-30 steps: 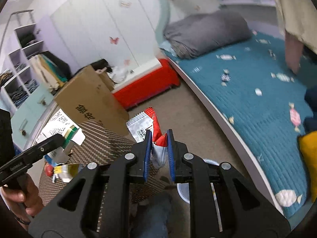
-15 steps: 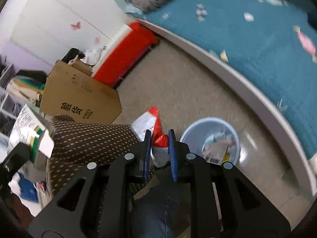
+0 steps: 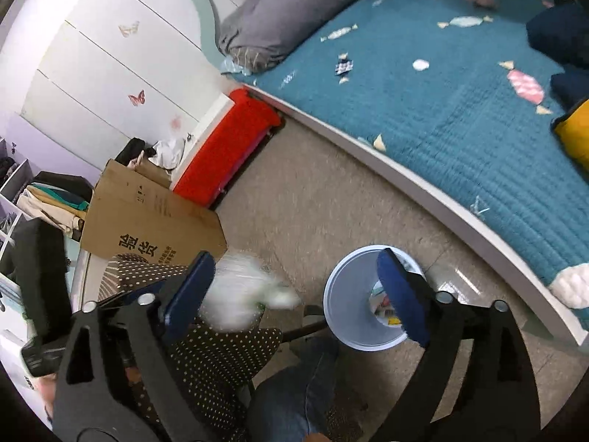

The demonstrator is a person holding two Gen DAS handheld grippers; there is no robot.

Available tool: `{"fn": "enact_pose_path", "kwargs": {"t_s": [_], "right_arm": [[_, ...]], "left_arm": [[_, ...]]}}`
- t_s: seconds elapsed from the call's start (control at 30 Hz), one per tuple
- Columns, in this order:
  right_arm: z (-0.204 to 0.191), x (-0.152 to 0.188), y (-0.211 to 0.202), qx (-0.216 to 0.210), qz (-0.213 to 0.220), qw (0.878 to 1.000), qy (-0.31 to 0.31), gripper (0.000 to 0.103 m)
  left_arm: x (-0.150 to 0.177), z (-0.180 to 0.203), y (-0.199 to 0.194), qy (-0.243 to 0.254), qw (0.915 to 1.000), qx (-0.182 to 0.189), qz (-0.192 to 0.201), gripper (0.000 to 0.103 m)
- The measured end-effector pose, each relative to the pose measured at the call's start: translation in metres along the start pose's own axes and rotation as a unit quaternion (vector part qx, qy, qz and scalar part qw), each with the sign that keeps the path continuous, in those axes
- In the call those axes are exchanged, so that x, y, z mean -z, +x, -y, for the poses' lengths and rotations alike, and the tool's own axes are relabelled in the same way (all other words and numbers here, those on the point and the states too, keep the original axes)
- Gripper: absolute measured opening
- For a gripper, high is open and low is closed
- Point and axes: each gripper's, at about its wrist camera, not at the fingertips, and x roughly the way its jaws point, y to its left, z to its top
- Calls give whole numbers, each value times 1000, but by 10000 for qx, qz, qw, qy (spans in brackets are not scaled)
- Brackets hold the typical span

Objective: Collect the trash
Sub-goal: 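Carry both items to the wastebasket and open both grippers over it, then move both tools back over the table toward the remaining trash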

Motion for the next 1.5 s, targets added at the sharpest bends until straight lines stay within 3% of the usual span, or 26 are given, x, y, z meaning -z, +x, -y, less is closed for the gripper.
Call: {"fn": "enact_pose_path", "kwargs": {"t_s": [0.23, 0.47, 0.97, 1.2, 1.5], "right_arm": [[-19, 13, -21, 2, 99, 9998, -155, 97], [-51, 22, -39, 114, 309, 9983, -472, 97], [-145, 42, -74, -116, 532, 9891, -1370, 97], [-200, 62, -82, -368, 501, 9770, -2041, 97], [-253, 104, -61, -558, 87, 9561, -2874, 97]], "left_arm": [[12, -4, -30, -6, 9996, -41, 276, 89], [33, -7, -90, 1, 9950, -229, 969, 93], [89, -39, -204, -231, 9754, -541, 2127, 95], [128, -72, -236, -415, 9617, -891, 2559, 95], [182, -128, -261, -973, 9499, -1152, 2738, 95]]}}
